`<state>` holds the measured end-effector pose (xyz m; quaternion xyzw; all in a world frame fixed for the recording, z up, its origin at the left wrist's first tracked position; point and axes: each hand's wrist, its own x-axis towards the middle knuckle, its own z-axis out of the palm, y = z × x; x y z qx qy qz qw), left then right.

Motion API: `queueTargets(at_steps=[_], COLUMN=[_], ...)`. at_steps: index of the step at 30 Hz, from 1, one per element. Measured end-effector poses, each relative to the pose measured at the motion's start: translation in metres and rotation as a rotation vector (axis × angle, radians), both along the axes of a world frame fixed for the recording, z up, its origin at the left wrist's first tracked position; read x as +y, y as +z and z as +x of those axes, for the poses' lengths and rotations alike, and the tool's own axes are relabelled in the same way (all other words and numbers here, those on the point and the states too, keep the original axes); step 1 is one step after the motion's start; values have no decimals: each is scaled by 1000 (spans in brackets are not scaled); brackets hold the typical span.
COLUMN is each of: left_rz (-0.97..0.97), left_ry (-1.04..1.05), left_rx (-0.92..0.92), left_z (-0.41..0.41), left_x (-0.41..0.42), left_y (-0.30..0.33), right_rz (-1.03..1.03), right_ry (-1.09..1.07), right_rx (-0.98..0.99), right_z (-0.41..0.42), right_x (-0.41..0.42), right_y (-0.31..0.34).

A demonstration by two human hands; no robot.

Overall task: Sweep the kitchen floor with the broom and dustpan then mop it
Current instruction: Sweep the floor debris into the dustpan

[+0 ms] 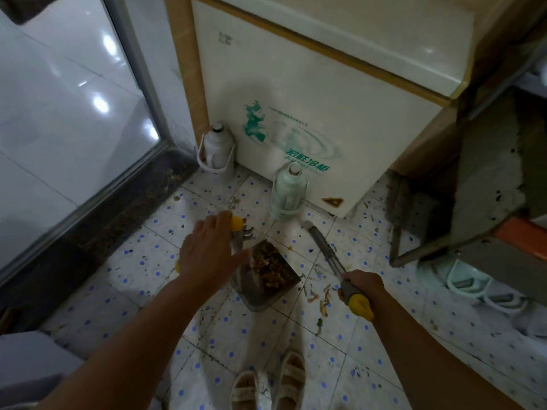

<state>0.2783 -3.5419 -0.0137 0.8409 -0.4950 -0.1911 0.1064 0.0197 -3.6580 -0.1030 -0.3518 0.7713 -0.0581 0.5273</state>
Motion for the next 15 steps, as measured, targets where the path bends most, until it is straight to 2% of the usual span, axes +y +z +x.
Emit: queueTargets(at_steps=[4, 7, 9, 10, 12, 14, 15], left_rz=[-120, -263, -294, -289, -252, -202, -171], left_ry=[-6, -63, -124, -147, -190, -221, -229], left_rx=[-59, -112, -86, -57, -1, 51, 83], left_z=[-19, -45, -68, -80, -103, -125, -134], left_x=[-3, -16, -30, -38, -57, -75, -83], left_y=[18, 36, 47, 50, 54, 54, 54], right_rz=[-71, -51, -142, -163, -177, -132, -137], right_ry=[-55, 45, 282, 311, 121, -174, -215], right_rx=[-11, 50, 151, 165, 21, -161, -210], right_z=[-13, -23, -35, -39, -54, -68, -75], right_x=[-5, -15, -18, -22, -33, -43, -48], right_y=[8, 18, 23, 26, 29, 32, 31])
